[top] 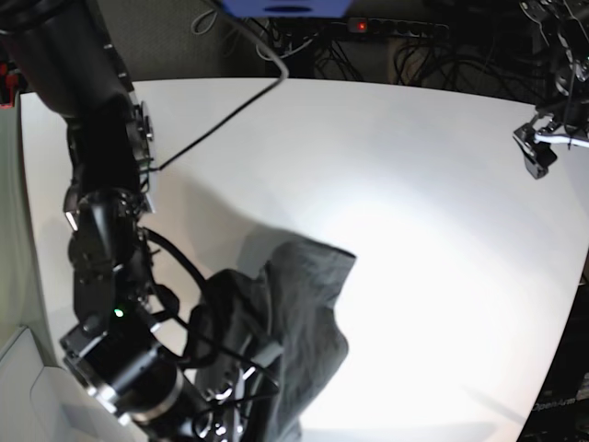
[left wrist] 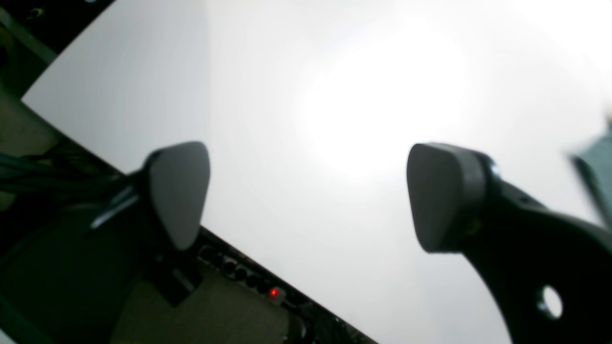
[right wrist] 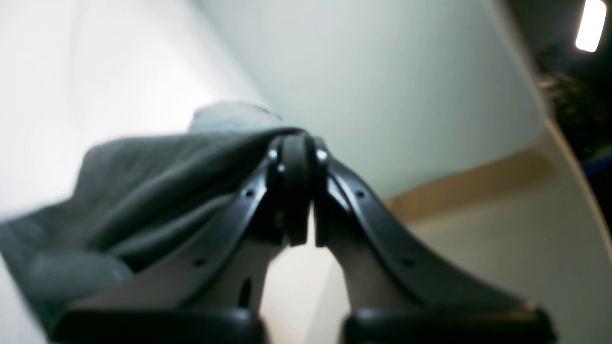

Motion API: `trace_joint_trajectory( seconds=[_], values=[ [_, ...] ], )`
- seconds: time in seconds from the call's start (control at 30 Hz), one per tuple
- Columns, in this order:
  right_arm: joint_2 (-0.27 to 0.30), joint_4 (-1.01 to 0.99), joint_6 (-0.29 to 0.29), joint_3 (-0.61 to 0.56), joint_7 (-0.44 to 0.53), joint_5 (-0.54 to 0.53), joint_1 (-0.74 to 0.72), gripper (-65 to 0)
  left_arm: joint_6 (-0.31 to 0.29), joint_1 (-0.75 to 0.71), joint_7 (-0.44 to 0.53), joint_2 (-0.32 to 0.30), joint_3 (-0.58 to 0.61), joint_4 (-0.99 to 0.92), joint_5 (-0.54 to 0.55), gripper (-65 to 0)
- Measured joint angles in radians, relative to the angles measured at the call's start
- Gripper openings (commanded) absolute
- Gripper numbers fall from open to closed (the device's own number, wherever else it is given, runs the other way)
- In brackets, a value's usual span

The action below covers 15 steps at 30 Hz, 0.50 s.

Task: Layout the t-shirt on the table in an organized manner, then fold the t-shirt properly

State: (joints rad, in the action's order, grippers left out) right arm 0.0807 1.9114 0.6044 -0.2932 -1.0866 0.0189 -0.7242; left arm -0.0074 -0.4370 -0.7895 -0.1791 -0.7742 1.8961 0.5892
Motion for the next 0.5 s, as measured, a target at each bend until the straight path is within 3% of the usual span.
trace_joint_trajectory(
  seconds=[0.03, 0.13, 0.3, 0.4, 0.5],
  values=[
    [0.004, 0.005, 0.002, -0.003, -0.011, -0.004, 0.021, -65.0, 0.000, -0.001, 0.000, 0.002, 0.000, 0.000, 0.000, -0.9],
    [-0.001, -0.002, 0.088, -0.032, -0.046, -0.004, 0.161, -65.0, 0.000, -0.003, -0.004, 0.002, 0.000, -0.001, -0.001, -0.9],
    [-0.006, -0.013, 0.097, -0.235, -0.050, -0.004, 0.390, -65.0, 0.000, -0.003, 0.000, 0.006, 0.001, -0.001, 0.000, -0.9],
    [-0.008, -0.011, 0.098, -0.347, -0.035, -0.022, 0.452, -64.9, 0.000, -0.003, -0.003, 0.007, 0.000, -0.001, 0.000, -0.9],
    [0.000, -0.011, 0.098, -0.381, -0.039, -0.023, 0.468, -64.9, 0.000, -0.001, 0.000, 0.004, 0.000, -0.001, 0.000, -0.9]
  ],
)
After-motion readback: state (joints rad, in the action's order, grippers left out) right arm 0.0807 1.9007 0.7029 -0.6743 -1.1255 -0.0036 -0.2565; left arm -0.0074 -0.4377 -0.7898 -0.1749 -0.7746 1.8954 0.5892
